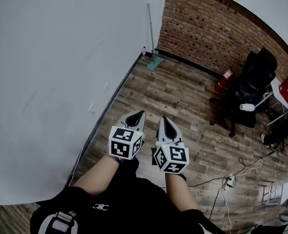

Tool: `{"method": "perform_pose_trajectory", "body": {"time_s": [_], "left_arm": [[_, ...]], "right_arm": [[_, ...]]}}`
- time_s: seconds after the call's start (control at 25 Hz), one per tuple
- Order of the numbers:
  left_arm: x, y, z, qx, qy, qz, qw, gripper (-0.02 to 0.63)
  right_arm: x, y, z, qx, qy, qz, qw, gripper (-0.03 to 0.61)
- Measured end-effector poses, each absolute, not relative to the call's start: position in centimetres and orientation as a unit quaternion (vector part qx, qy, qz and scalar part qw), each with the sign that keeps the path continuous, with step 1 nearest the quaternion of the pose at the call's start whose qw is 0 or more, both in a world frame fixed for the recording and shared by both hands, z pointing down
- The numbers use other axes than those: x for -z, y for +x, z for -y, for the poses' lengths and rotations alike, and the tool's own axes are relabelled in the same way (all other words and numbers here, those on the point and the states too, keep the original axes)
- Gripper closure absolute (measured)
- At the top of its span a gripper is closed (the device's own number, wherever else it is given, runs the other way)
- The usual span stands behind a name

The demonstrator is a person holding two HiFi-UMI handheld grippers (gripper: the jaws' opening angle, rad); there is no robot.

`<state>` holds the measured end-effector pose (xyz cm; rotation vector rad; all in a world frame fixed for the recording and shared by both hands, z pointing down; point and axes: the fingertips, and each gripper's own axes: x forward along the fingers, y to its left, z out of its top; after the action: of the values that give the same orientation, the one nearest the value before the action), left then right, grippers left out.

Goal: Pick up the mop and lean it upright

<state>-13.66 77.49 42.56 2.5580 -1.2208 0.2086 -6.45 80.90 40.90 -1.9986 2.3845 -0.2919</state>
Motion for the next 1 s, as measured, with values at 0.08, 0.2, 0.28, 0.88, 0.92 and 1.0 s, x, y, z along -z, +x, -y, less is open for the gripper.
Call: {"method": "perform_pose_trajectory", "body": {"time_s": [0.08, 0.2, 0.28, 0.88, 0.92, 1.0], "left_arm": [[-42.9, -13.6, -73.4, -0.074, 0.89, 0.426, 0.148, 0.618], [-42.6, -13.4, -66.5, -0.076, 0.889, 0.424, 0.153, 0.617], [-42.1, -13.3, -62.2, -0.074, 0.89, 0.422, 0.158, 0.617], [-42.9, -12.6, -43.9, -0.087, 0.894, 0.409, 0.161, 0.618], [-43.1, -12.4, -43.2, -0.088, 0.894, 0.409, 0.162, 0.617], [-43.6, -12.3, -41.9, -0.087, 0.892, 0.413, 0.165, 0.617]], "right_arm": [[-41.0, -6.4, -76.8, 0.095, -0.639, -0.763, 0.006, 0.569], [-40.5, -6.3, -70.0, 0.09, -0.64, -0.763, -0.006, 0.568], [-40.0, -6.2, -65.8, 0.082, -0.641, -0.763, -0.012, 0.569], [-41.2, -3.5, -47.2, 0.109, -0.662, -0.741, -0.001, 0.569], [-41.4, -3.2, -46.3, 0.112, -0.662, -0.741, 0.0, 0.568], [-41.7, -3.1, -44.5, 0.112, -0.658, -0.745, 0.001, 0.568]]}}
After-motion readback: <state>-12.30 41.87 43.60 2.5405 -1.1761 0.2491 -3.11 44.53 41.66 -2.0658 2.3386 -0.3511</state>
